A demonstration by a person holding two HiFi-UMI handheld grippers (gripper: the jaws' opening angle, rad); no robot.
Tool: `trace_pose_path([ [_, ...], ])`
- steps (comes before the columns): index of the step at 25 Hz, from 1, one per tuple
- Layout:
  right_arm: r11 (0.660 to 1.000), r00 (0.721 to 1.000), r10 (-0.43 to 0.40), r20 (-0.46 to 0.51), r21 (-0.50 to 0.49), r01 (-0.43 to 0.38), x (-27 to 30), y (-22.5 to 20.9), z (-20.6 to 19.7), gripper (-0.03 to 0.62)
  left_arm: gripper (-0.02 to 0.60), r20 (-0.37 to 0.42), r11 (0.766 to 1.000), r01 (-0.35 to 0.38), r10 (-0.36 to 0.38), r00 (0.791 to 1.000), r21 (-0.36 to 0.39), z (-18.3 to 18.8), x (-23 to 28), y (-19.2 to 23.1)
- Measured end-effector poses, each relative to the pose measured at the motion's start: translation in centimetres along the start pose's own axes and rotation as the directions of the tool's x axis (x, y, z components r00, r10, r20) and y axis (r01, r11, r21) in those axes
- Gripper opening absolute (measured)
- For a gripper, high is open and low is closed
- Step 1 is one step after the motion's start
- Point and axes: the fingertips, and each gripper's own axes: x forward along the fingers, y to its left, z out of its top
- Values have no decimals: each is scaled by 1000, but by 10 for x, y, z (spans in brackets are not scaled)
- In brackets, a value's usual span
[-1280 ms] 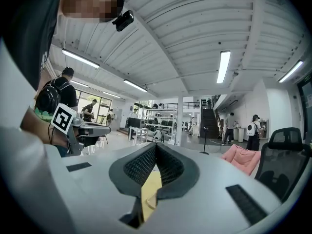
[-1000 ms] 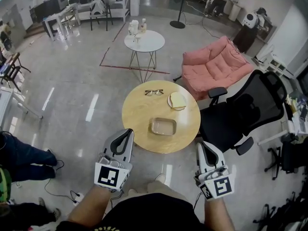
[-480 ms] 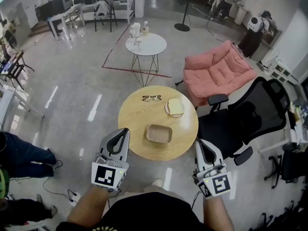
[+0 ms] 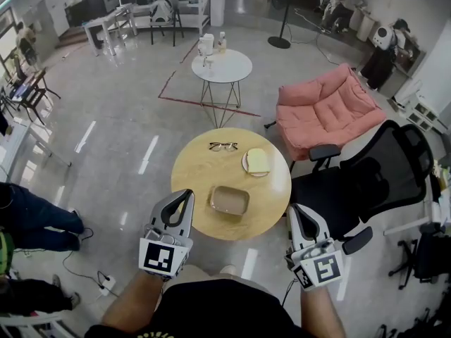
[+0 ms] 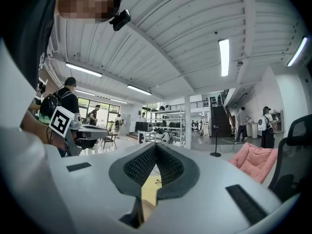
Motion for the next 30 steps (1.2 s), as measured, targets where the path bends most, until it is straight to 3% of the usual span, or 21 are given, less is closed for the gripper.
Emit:
trace_pose_path([
  [15, 998, 998, 39, -53, 46, -37, 16, -9, -28, 15, 17, -108, 999, -17, 13, 994, -38, -41, 2, -3],
  [30, 998, 996, -2, -84, 62, 7, 74, -22, -34, 15, 17, -99, 998, 55, -59, 993, -39, -43, 63, 35],
])
